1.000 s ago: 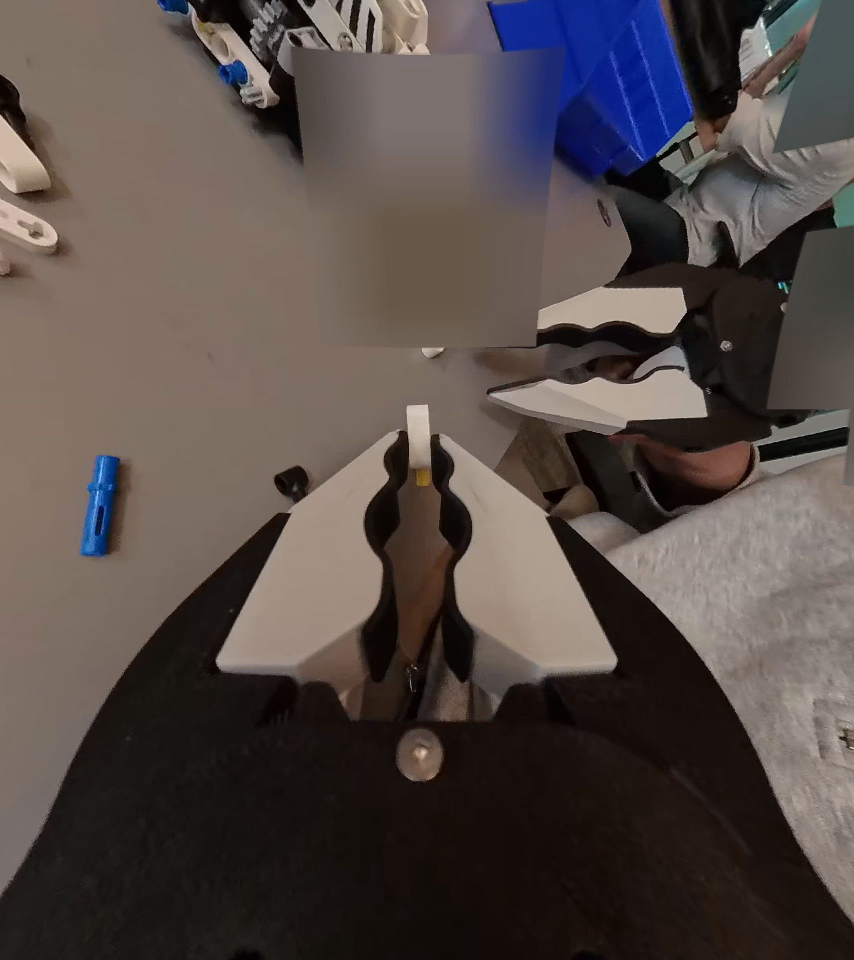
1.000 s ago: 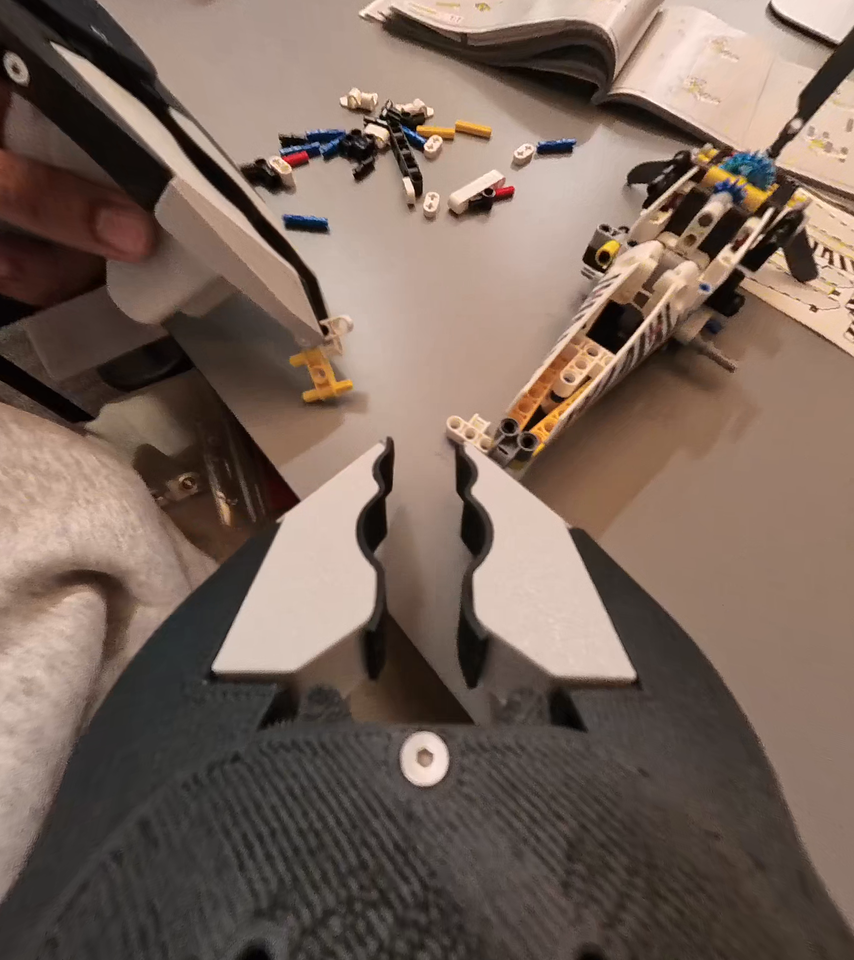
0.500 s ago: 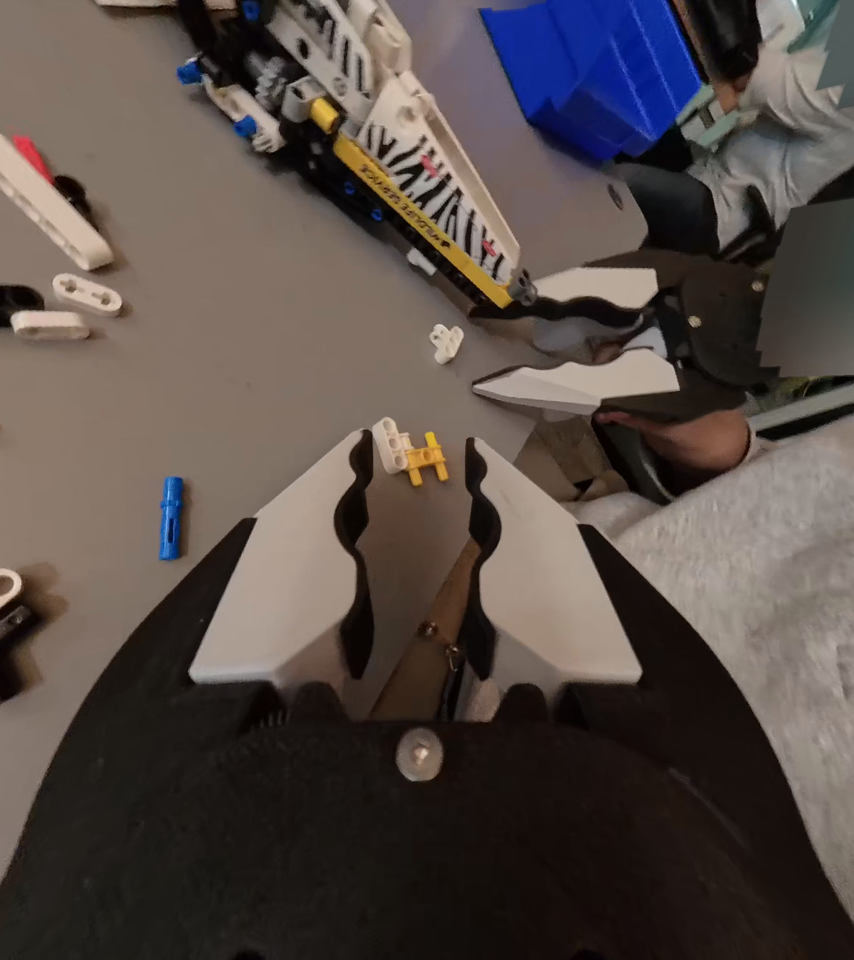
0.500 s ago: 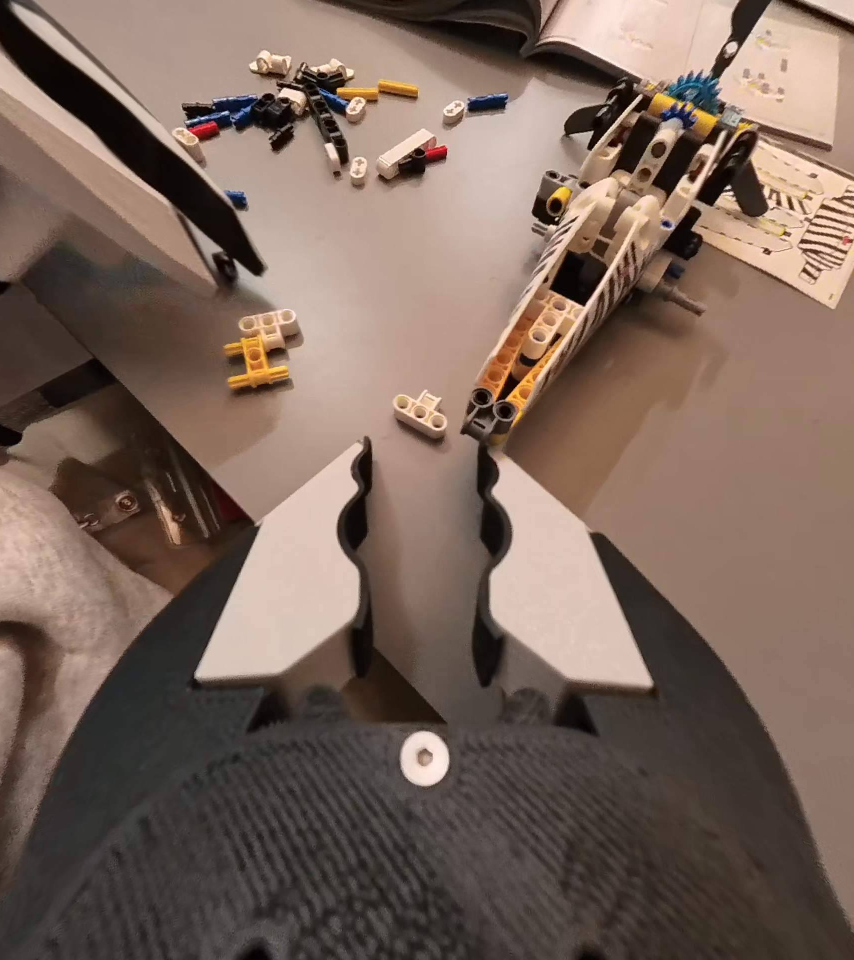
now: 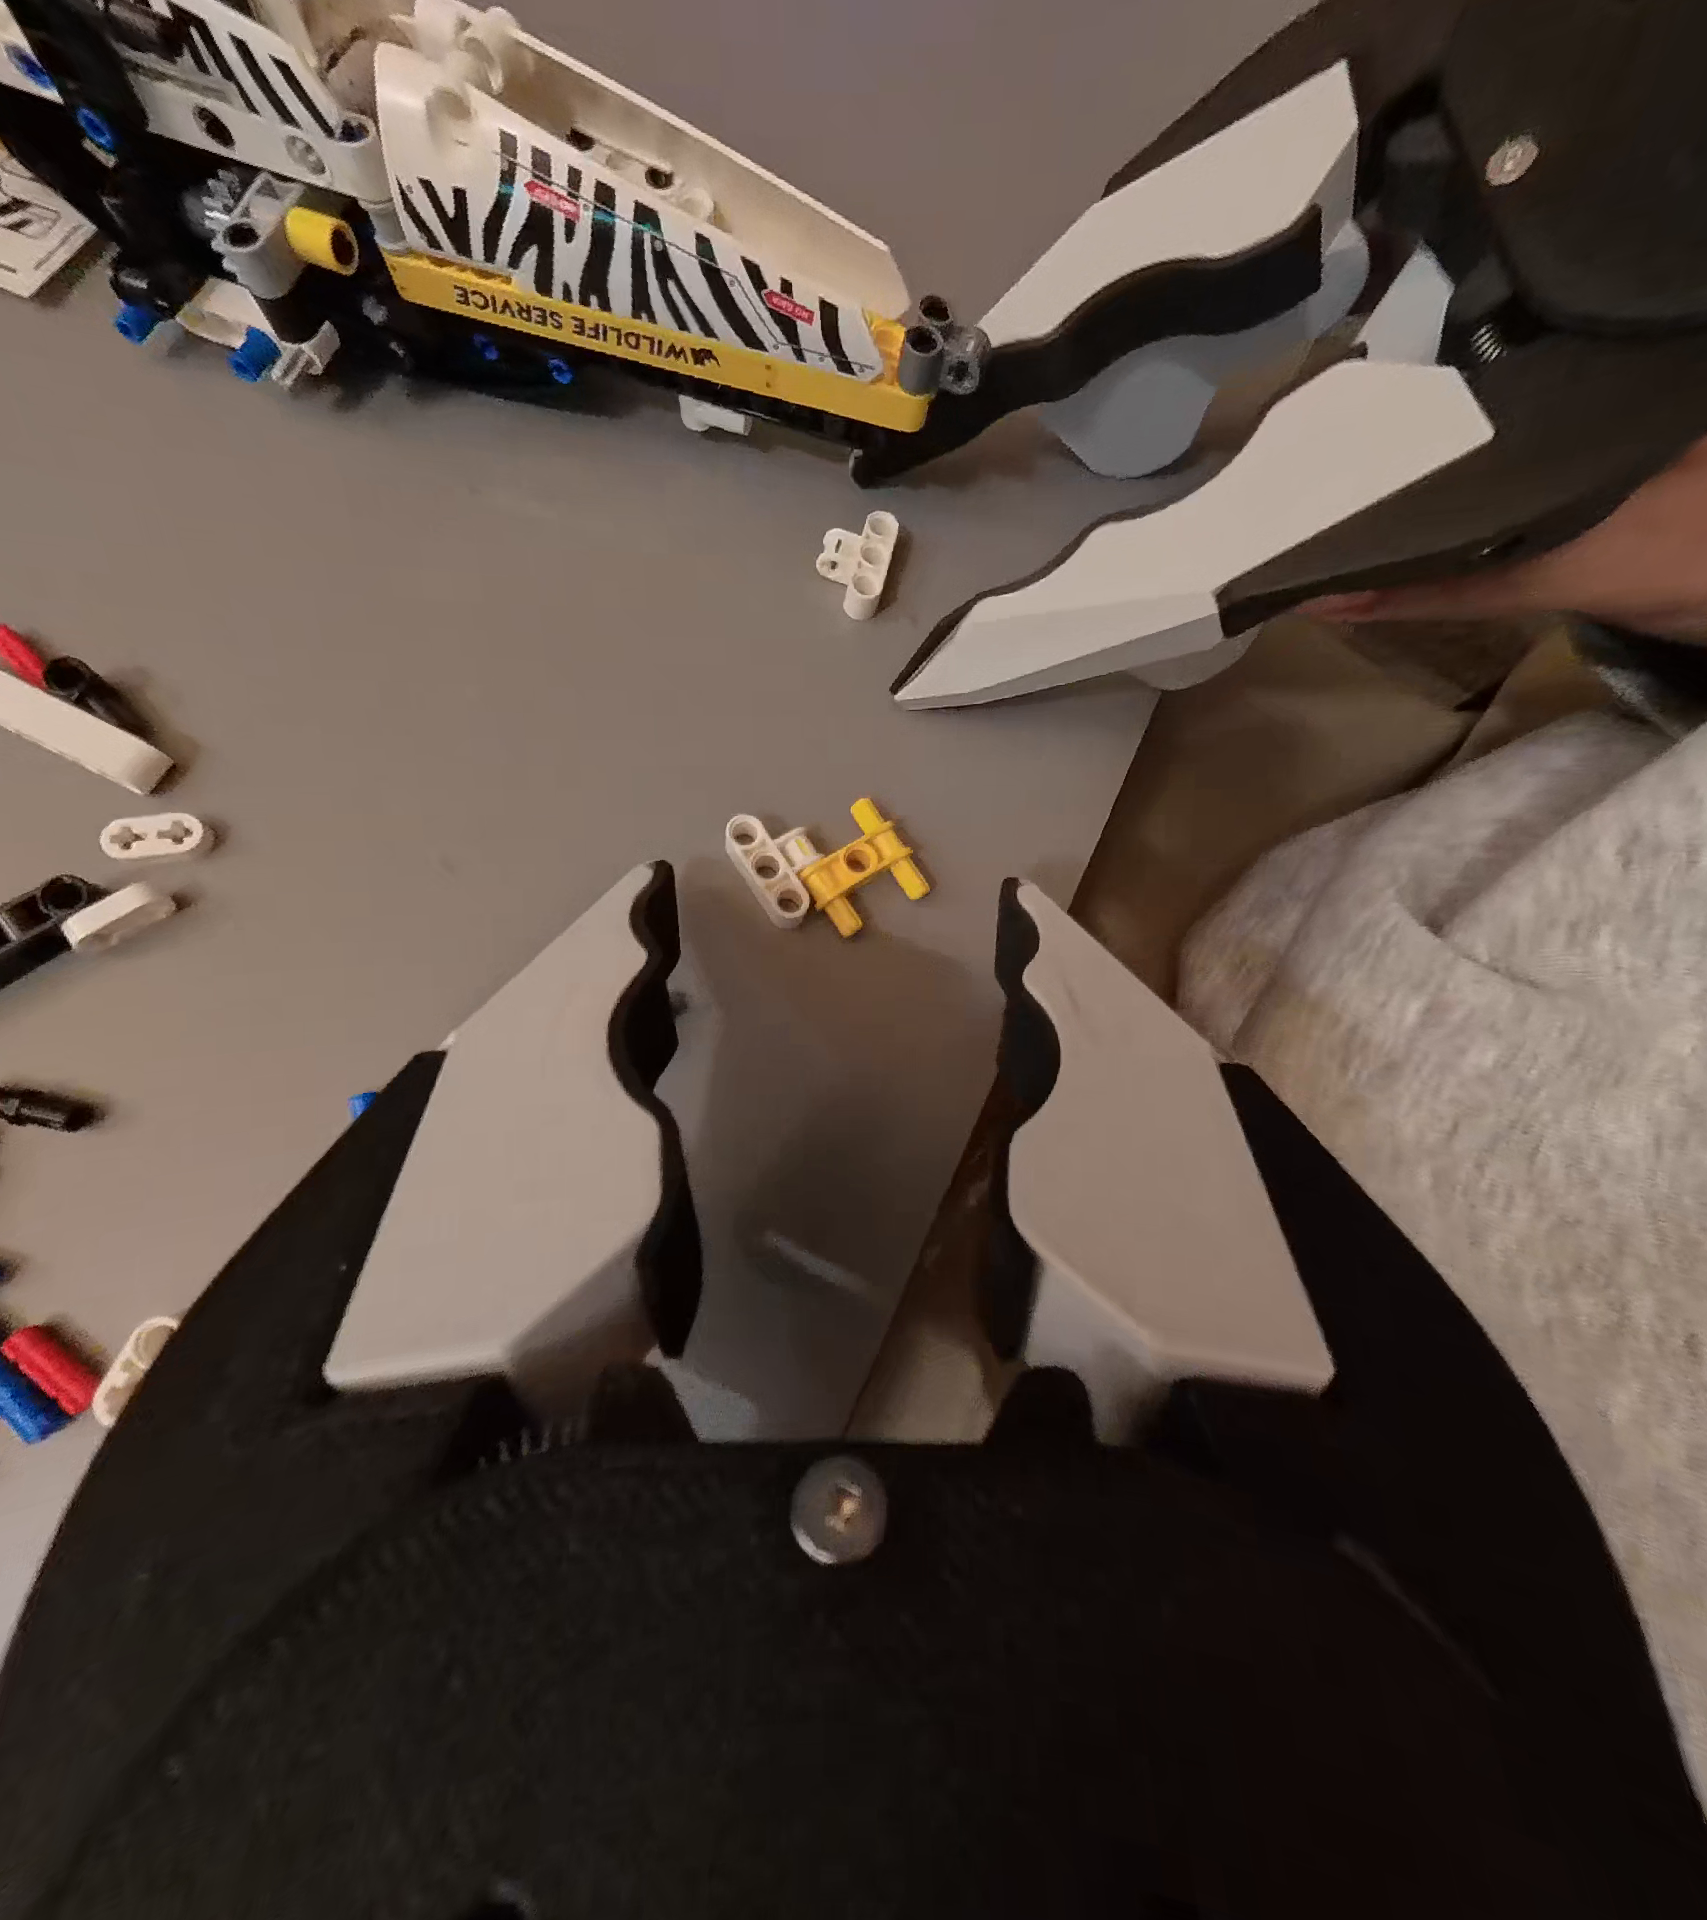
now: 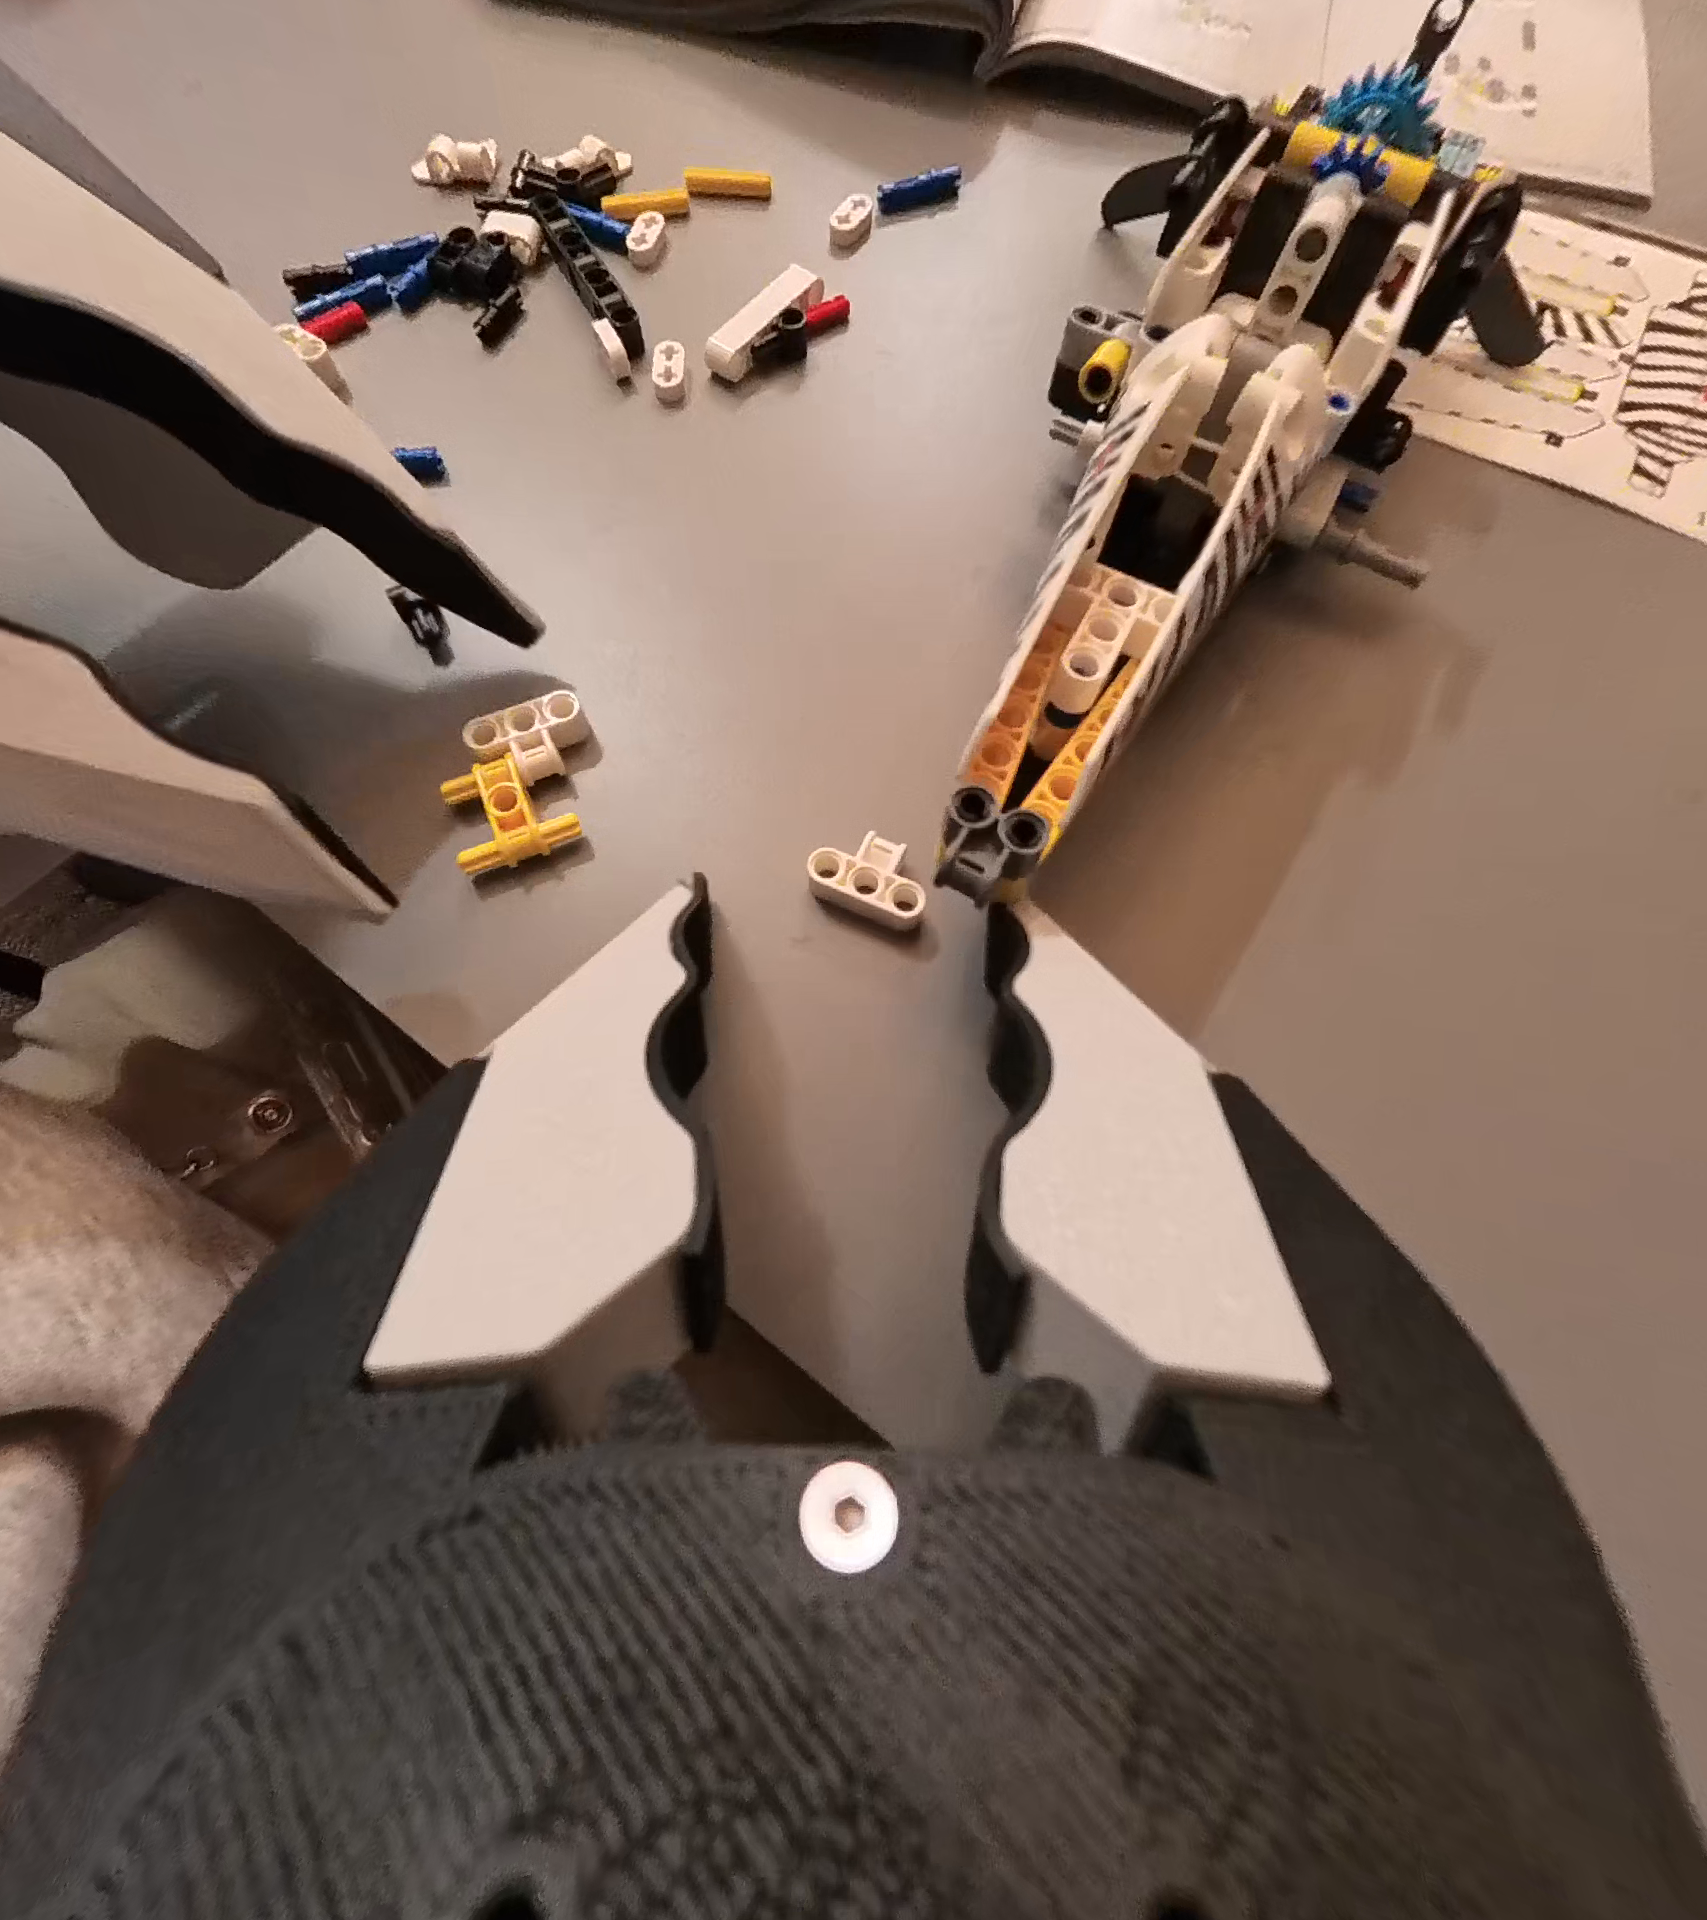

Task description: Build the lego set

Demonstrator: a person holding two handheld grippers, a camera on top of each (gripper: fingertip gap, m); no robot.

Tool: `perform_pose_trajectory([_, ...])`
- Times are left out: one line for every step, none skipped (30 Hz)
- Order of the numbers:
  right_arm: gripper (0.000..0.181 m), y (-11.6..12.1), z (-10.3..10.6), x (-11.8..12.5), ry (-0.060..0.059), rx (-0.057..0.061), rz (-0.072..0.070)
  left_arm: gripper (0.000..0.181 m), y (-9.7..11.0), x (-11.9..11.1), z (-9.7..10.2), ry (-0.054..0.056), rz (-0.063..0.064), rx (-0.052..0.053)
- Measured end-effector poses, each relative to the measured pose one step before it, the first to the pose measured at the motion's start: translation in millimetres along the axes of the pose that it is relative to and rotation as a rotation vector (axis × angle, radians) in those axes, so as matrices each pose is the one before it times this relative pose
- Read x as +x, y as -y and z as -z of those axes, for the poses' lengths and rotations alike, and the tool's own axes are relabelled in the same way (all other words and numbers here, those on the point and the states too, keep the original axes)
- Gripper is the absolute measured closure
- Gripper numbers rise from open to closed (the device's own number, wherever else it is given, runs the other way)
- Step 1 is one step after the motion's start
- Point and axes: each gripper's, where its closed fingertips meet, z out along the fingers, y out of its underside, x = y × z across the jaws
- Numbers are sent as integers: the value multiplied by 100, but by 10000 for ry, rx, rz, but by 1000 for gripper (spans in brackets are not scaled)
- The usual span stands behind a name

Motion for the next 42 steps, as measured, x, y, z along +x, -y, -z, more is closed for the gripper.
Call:
perform_pose_trajectory([130, 10, -25, 72, -20, -25, -63, 121, -77, -46, -74, 92, -159, -68])
perform_pose_trajectory([133, 47, -37, 144, -52, 7, -34, 121, -62, 19, -61, 19, -100, -38])
perform_pose_trajectory([138, 62, -65, 121, -11, 0, 8, 122, -17, 53, -66, -25, -20, -5])
perform_pose_trajectory([141, 61, -78, 61, 35, -13, 0, 123, -2, 45, -71, -43, 38, 9])
perform_pose_trajectory([146, 40, -47, 118, 9, -10, -8, 123, -5, 36, -49, -48, 45, 8])
perform_pose_trajectory([149, 3, -1, 81, 30, -12, 10, 125, -3, -34, -30, 1, 28, 1])
perform_pose_trajectory([153, -43, 51, 33, 55, -18, 12, 125, -13, -49, 7, 34, -2, -9])
perform_pose_trajectory([159, -77, 102, 9, 70, -25, 20, 126, 3, -12, 13, 22, -22, -8])
perform_pose_trajectory([160, -108, 139, 8, 65, -28, 6, 126, -5, 28, 19, 11, -26, -4])
perform_pose_trajectory([160, -121, 156, 48, 44, -28, -12, 127, -4, 36, -10, 5, -12, -4])
perform_pose_trajectory([160, -140, 170, 74, 27, -37, -2, 127, -39, 63, -55, -17, -4, -20])
perform_pose_trajectory([161, -144, 191, 30, 42, -35, 39, 127, -80, 67, -84, -24, -7, -38])
perform_pose_trajectory([161, -170, 200, -14, 53, -25, 55, 128, -97, 61, -90, -21, -11, -49])
perform_pose_trajectory([161, -160, 201, -78, 87, -11, 27, 128, -27, 40, -84, -4, -14, -20])
perform_pose_trajectory([161, -125, 168, -206, 145, 14, 1, 129, 18, 78, -26, -27, -33, 8])
perform_pose_trajectory([161, -73, 120, -422, 265, 45, 27, 130, 34, 17, -40, -4, 1, -5])
perform_pose_trajectory([161, 15, 38, -637, 351, 90, 64, 132, 6, 15, -26, -15, -9, -26])
perform_pose_trajectory([161, 125, -10, -646, 296, 141, 77, 134, -17, 10, -16, -7, -43, -38])
perform_pose_trajectory([161, 197, -93, -790, 353, 153, 185, 136, -35, 5, 1, 3, -71, -52])
perform_pose_trajectory([161, 196, -191, -804, 342, 115, 292, 138, -49, 23, 7, -10, -100, -59])
perform_pose_trajectory([161, 126, -246, -621, 224, 25, 361, 138, -59, 127, 17, -79, -134, -72])
perform_pose_trajectory([161, 51, -273, -441, 102, -65, 432, 138, -63, 154, 17, -87, -153, -73])
perform_pose_trajectory([161, -29, -266, -310, 30, -141, 532, 138, -57, 70, 6, -34, -135, -68])
perform_pose_trajectory([161, 9, -206, -152, -60, -126, 556, 140, -61, 31, -4, 0, -148, -65])
perform_pose_trajectory([161, 222, -105, -136, -28, -1, 504, 141, -38, -29, -12, 31, -143, -53])
perform_pose_trajectory([161, 143, -117, -190, 60, -59, 471, 143, -13, -24, -22, 18, -134, -38])
perform_pose_trajectory([161, 132, -94, -72, 47, -70, 384, 144, 17, 85, -33, -53, -119, -11])
perform_pose_trajectory([161, 104, -109, -9, 75, -88, 287, 146, 47, 138, -60, -91, -62, 6])
perform_pose_trajectory([161, 75, -88, 15, 125, -96, 206, 145, 60, 54, -63, -37, -59, 20])
perform_pose_trajectory([161, -5, -69, 151, 92, -124, 82, 144, 3, -82, -25, 51, -88, -5])
perform_pose_trajectory([161, -50, -34, 150, 123, -143, -41, 144, 2, -52, -17, 12, -37, -5])
perform_pose_trajectory([161, -34, -4, -59, 257, -110, -46, 145, 18, 18, -6, -32, 34, 10])
perform_pose_trajectory([161, -34, 15, -149, 301, -80, -15, 146, 31, 30, -16, -30, 57, 34])
perform_pose_trajectory([161, -33, 16, -191, 307, -45, 0, 146, 23, 26, -19, -3, 38, 47])
perform_pose_trajectory([161, -29, 10, -152, 266, -21, 3, 146, 1, 36, -2, -6, 18, 43])
perform_pose_trajectory([161, -29, 6, -81, 223, -10, -7, 147, 11, 42, -17, -17, 20, 54])
perform_pose_trajectory([161, -31, -7, -31, 193, -11, -48, 147, 11, 20, -1, -15, 21, 52])
perform_pose_trajectory([161, -9, -26, -27, 193, -14, -46, 147, 2, 12, -10, -21, 12, 45])
perform_pose_trajectory([161, 0, -21, -24, 175, -8, -14, 147, -3, 12, 3, -20, -2, 37])
perform_pose_trajectory([161, 4, -33, -14, 160, -6, -2, 147, 0, 11, -3, -19, -16, 35])
perform_pose_trajectory([161, 4, -24, -24, 144, -1, 7, 147, -3, -2, 4, -19, -6, 36])
perform_pose_trajectory([161, 9, -16, -17, 126, 15, 9, 147, 3, 7, -2, -19, 5, 36])
